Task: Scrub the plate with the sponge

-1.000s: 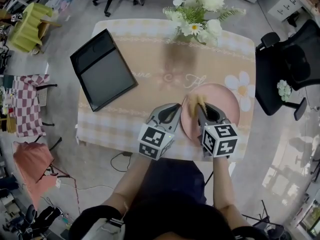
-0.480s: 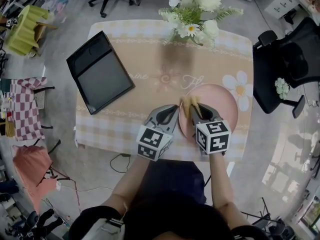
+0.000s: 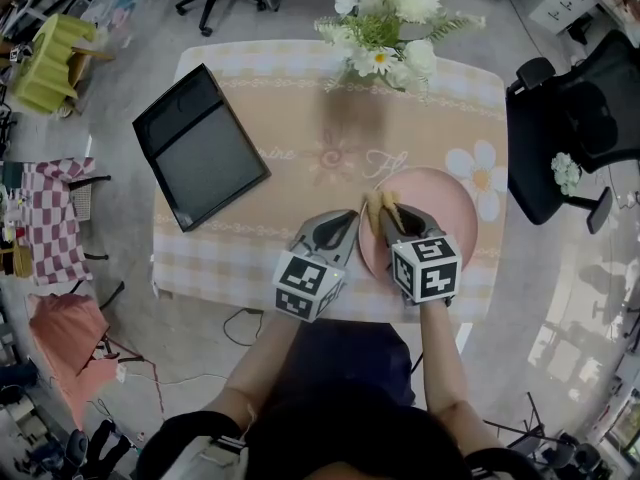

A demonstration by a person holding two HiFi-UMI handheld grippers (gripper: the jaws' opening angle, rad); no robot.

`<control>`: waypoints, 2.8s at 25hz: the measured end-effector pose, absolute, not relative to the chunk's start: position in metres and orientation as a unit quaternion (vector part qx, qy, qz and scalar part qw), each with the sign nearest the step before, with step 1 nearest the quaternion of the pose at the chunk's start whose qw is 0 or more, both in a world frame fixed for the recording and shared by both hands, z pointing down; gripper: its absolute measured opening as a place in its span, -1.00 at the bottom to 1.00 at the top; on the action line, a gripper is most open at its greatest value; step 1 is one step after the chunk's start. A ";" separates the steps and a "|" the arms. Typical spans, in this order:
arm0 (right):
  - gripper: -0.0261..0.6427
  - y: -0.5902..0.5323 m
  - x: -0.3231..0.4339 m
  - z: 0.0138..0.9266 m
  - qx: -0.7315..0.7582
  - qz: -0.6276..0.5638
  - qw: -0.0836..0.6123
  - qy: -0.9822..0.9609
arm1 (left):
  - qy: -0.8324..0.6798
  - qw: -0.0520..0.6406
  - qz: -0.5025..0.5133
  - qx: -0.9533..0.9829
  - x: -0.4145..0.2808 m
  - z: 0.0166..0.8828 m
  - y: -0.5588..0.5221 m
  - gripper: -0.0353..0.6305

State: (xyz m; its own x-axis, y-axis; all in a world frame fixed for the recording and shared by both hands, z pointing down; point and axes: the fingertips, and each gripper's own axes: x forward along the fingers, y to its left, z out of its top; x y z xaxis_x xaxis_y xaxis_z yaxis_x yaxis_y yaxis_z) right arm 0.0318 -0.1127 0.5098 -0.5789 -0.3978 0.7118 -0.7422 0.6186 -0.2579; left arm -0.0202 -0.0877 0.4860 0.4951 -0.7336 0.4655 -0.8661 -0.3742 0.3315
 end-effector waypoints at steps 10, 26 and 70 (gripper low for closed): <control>-0.78 -0.120 0.035 0.511 0.347 0.279 0.307 -0.841 | -0.484 0.275 0.123 0.822 -0.019 0.487 -0.088 -0.85; -0.78 -0.138 0.045 0.511 0.380 0.274 0.301 -0.831 | -0.477 0.276 0.121 0.825 -0.017 0.488 -0.089 -0.85; -0.78 -0.171 0.100 0.510 0.479 0.275 0.291 -0.781 | -0.476 0.278 0.124 0.825 -0.012 0.489 -0.088 -0.85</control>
